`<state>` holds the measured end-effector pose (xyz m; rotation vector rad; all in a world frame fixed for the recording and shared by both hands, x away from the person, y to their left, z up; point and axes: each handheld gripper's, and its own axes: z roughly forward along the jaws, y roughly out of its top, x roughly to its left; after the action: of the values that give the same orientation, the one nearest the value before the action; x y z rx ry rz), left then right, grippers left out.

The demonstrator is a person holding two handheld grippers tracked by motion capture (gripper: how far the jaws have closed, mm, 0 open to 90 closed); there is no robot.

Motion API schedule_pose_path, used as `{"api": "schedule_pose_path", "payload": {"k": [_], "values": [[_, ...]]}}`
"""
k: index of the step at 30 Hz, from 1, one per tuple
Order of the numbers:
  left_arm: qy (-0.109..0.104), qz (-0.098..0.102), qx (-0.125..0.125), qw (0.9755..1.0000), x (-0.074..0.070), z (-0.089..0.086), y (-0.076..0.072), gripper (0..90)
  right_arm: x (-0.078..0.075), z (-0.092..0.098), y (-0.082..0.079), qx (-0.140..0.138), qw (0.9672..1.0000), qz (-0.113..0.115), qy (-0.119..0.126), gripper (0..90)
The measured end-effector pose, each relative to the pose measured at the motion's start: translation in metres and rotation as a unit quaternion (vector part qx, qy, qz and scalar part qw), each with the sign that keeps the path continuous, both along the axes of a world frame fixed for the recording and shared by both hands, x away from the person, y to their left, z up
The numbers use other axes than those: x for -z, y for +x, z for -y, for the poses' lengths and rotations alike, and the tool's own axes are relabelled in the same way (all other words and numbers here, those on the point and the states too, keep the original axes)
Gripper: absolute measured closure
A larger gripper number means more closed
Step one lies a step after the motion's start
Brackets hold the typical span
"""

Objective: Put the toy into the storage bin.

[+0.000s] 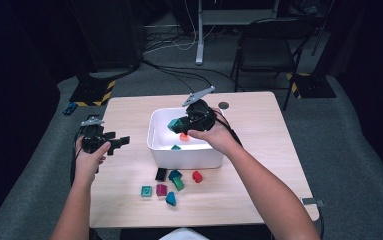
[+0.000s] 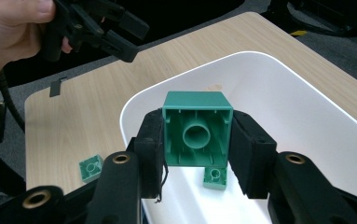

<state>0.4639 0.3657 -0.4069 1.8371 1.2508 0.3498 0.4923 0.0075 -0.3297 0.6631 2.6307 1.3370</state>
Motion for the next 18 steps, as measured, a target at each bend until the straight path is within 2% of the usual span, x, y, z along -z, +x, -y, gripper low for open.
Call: {"api": "schedule_pose_path", "payload": {"k": [7, 12, 18], "values": [[-0.001, 0.001, -0.002, 1.0, 0.0, -0.002, 0.0, 23.0, 0.011, -0.01, 0.015, 0.002, 1.0, -0.007, -0.003, 58.4], [-0.002, 0.003, -0.004, 1.0, 0.0, -0.002, 0.0, 23.0, 0.02, -0.017, 0.029, 0.005, 0.9999, -0.005, -0.014, 58.4], [-0.002, -0.001, -0.001, 1.0, 0.0, -0.002, 0.001, 23.0, 0.028, -0.024, 0.04, 0.012, 0.9998, -0.012, -0.012, 58.4]]}}
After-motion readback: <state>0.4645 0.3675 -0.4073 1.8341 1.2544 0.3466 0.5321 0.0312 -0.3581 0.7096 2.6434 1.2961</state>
